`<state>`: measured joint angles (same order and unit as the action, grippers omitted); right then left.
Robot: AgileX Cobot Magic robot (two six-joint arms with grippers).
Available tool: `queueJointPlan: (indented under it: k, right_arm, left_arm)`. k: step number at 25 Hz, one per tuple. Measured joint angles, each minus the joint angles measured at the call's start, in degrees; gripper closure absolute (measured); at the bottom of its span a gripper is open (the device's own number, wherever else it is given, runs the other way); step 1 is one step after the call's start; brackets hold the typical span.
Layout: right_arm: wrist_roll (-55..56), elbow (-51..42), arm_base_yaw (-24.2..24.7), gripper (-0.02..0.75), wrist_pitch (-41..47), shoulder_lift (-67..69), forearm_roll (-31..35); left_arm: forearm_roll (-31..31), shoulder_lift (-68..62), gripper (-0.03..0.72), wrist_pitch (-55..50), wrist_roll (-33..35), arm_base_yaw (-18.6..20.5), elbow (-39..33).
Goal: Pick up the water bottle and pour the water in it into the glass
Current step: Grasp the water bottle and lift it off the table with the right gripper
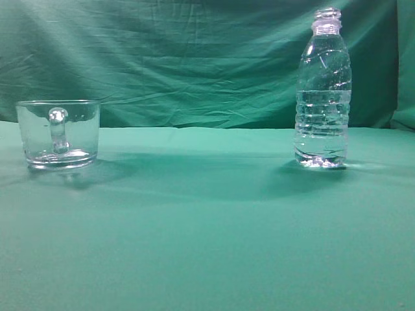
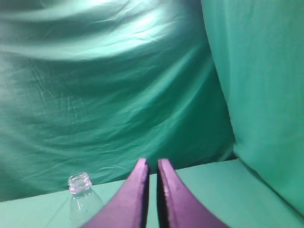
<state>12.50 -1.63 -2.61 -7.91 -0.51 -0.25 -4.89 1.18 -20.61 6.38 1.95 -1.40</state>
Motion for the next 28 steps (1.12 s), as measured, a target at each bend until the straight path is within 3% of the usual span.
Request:
queueJointPlan:
  k: [5, 16, 24, 28]
  right_arm:
    - [1.8, 6.2, 0.0, 0.692, 4.9, 2.6, 0.0]
    - [0.8, 17.0, -0.5, 0.692, 7.2, 28.3, -0.5]
    - [1.2, 17.7, -12.8, 0.692, -1.3, 44.8, -1.5]
    - [1.1, 17.8, -15.1, 0.692, -11.3, 55.3, -2.0]
  left_arm:
    - [0.0, 0.0, 0.688, 0.0, 0.0, 0.0, 0.0]
    - [0.0, 0.0, 0.688, 0.0, 0.0, 0.0, 0.0]
    - [0.0, 0.0, 0.688, 0.0, 0.0, 0.0, 0.0]
    - [0.0, 0.0, 0.688, 0.0, 0.0, 0.0, 0.0]
